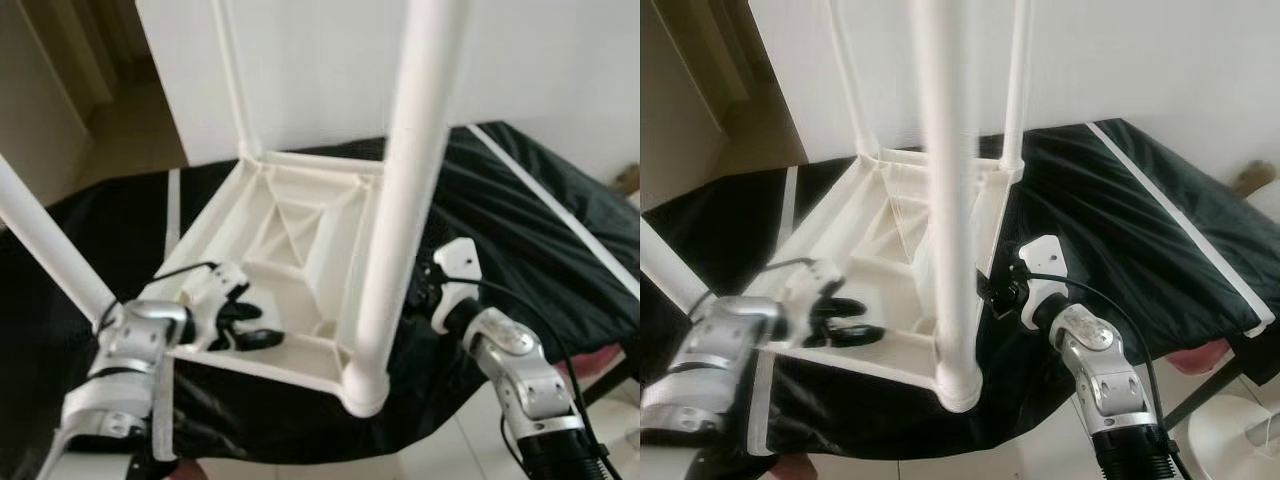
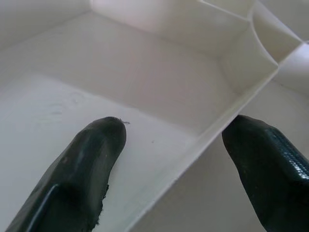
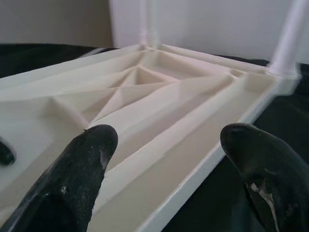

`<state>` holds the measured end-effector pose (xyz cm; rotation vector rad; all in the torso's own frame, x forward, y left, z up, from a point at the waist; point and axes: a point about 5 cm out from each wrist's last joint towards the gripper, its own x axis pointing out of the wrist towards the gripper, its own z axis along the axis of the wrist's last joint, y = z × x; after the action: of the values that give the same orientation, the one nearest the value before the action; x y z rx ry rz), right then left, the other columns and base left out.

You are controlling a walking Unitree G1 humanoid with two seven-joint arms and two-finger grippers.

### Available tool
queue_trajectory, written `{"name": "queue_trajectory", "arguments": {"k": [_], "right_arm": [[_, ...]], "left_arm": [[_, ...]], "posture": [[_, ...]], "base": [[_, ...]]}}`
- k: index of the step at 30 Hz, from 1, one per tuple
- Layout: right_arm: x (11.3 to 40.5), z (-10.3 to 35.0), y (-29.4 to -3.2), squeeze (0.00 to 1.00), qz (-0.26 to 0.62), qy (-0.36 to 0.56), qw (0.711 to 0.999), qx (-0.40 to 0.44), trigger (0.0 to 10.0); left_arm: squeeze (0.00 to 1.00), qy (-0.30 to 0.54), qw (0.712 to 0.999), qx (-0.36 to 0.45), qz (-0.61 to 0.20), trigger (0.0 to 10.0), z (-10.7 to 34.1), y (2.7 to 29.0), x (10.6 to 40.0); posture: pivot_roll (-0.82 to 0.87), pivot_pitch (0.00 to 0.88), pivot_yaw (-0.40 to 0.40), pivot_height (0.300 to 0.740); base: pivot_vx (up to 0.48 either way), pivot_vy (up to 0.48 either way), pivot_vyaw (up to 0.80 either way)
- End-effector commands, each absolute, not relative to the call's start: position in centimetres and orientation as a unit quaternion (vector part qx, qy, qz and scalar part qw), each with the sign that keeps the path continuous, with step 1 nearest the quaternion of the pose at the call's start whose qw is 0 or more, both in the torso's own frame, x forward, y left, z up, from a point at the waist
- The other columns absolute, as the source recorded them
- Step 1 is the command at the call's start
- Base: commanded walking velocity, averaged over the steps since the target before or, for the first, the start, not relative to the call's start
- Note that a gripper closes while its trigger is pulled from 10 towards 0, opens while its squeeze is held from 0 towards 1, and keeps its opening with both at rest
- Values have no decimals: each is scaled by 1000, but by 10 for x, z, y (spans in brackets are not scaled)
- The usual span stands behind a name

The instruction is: Building children table

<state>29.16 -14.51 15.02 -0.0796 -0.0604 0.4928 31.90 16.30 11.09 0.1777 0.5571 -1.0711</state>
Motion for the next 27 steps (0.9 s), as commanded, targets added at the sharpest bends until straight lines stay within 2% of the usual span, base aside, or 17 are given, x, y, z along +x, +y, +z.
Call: {"name": "queue_trajectory", "arguments": {"k": [1, 4, 7, 12, 17, 18, 20, 21, 24, 27], "right_arm": [[295, 151, -145, 0, 225, -32, 973, -36, 10000], [294, 151, -145, 0, 224, -32, 974, -35, 10000], [292, 151, -148, 0, 215, -34, 976, -34, 10000], [290, 152, -156, 0, 199, -40, 979, -36, 10000], [289, 156, -170, 0, 175, -47, 983, -35, 10000], [289, 156, -170, 0, 175, -47, 983, -35, 10000], [284, 157, -181, 0, 160, -54, 985, -27, 10000], [284, 157, -181, 0, 160, -54, 985, -27, 10000], [274, 156, -197, 0, 158, -49, 986, -15, 10000], [267, 154, -211, 0, 156, -38, 987, -18, 10000]], "left_arm": [[0, 240, 943, 130, -189, 10000, 97, 172, 340], [0, 243, 941, 128, -197, 10000, 94, 156, 336], [0, 241, 951, 106, -160, 10000, 94, 152, 336], [0, 232, 952, 114, -163, 10000, 97, 143, 333], [0, 195, 938, 117, -261, 10000, 105, 120, 328], [0, 195, 938, 117, -261, 10000, 105, 120, 328], [0, 158, 911, 104, -366, 10000, 116, 104, 317], [0, 158, 911, 104, -366, 10000, 116, 104, 317], [0, 119, 865, 105, -475, 10000, 127, 96, 299], [0, 100, 849, 110, -508, 10000, 133, 100, 293]], "posture": [[-48, 4, 53, 740], [-56, 6, 56, 740], [-63, 9, 64, 740], [-66, 11, 70, 740], [-76, 14, 77, 740], [-76, 14, 77, 740], [-75, 13, 76, 740], [-75, 13, 76, 740], [-76, 11, 73, 740], [-79, 14, 76, 740]], "base": [[0, 0, 0], [0, 0, 0], [0, 0, 0], [0, 0, 0], [0, 0, 0], [0, 0, 0], [0, 0, 0], [0, 0, 0], [0, 0, 0], [0, 0, 0]]}}
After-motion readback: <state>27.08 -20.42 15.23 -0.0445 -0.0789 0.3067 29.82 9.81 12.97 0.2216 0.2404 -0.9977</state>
